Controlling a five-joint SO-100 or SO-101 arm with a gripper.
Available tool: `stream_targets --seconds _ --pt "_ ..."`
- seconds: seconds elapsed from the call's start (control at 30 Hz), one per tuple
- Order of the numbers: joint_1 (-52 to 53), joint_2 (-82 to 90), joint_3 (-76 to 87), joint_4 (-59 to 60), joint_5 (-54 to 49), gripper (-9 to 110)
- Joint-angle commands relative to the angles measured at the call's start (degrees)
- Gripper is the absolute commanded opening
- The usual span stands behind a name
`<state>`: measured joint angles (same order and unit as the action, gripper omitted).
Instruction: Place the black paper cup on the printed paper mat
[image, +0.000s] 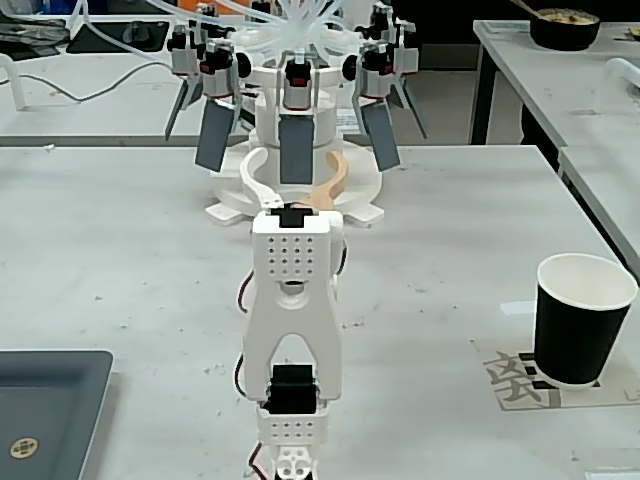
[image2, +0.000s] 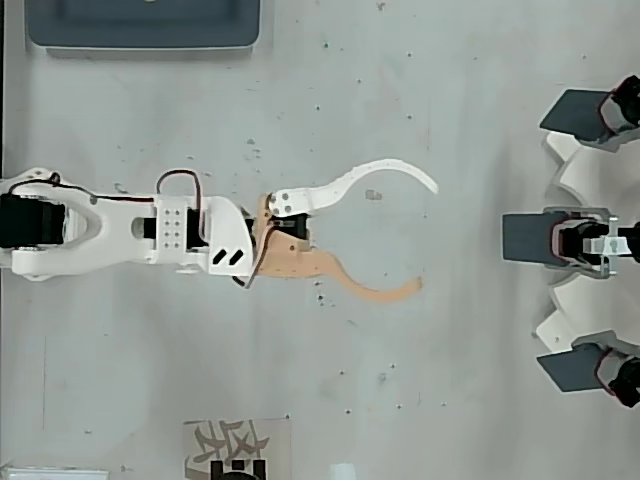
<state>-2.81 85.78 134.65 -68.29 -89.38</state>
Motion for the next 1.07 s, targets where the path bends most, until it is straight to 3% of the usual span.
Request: stream_targets --seconds 0.0,0.37,1.03 --pt "-0.8 -1.0 -5.5 2.6 1.2 21" --pt "-1.5 -7.4 -16.3 8.9 2.5 20" --pt "-2.0 -12.2 -20.7 10.0 1.9 12"
